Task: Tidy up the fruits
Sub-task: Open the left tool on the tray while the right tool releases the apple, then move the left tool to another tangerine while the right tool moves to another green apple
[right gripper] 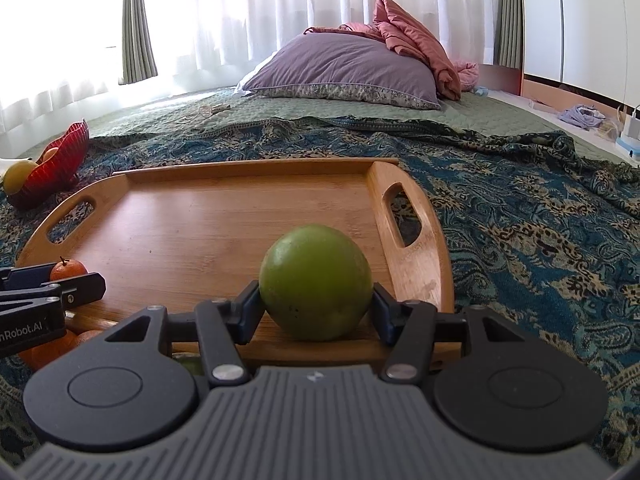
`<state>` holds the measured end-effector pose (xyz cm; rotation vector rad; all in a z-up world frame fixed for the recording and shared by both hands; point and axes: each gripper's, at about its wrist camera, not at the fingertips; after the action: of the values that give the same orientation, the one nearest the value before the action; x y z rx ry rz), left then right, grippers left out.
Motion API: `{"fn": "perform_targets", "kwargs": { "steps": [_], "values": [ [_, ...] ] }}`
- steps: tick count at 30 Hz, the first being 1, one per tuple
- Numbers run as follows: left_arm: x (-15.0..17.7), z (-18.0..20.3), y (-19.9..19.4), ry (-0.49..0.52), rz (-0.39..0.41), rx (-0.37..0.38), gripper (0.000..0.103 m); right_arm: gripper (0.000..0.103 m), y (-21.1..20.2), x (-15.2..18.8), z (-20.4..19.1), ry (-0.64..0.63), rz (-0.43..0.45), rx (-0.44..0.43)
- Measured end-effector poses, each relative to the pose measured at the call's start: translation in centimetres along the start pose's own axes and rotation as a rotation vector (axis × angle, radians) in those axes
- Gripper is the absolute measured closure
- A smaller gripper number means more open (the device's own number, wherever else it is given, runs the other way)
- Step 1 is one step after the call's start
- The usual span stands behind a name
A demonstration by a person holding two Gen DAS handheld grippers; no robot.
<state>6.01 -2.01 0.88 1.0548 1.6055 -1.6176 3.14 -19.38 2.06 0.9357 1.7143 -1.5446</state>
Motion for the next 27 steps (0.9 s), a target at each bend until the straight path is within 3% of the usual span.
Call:
{"fn": "perform_targets", "kwargs": {
  "steps": [6,16,27],
  "values": [
    [0.1,0.0,-1.5,0.002,0.026,0.008,0.026,0.03,-1.3,0.3,0.3,0.012,0.022,-0.006],
    [0.6,-1.0,-4.8,-0.03,0.083,0.033,0.007,0.016,-4.8,2.0,0.0,-0.035,0.119,-0.014],
    [2.3,-2.3,-6.9,-0.068,0.083,0.048,0.006,0.01,-7.4,3.4,-1.2,-0.091,0.179,-0.07]
  ]
}}
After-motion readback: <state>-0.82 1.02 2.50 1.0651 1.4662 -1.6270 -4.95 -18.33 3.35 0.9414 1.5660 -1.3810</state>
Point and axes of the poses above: each gripper's, at about its wrist camera, not at the fingertips, and y roughly the way its jaws point, z to its right, x to its underside, and after that the axes turned 6 degrees about -x, right-handed
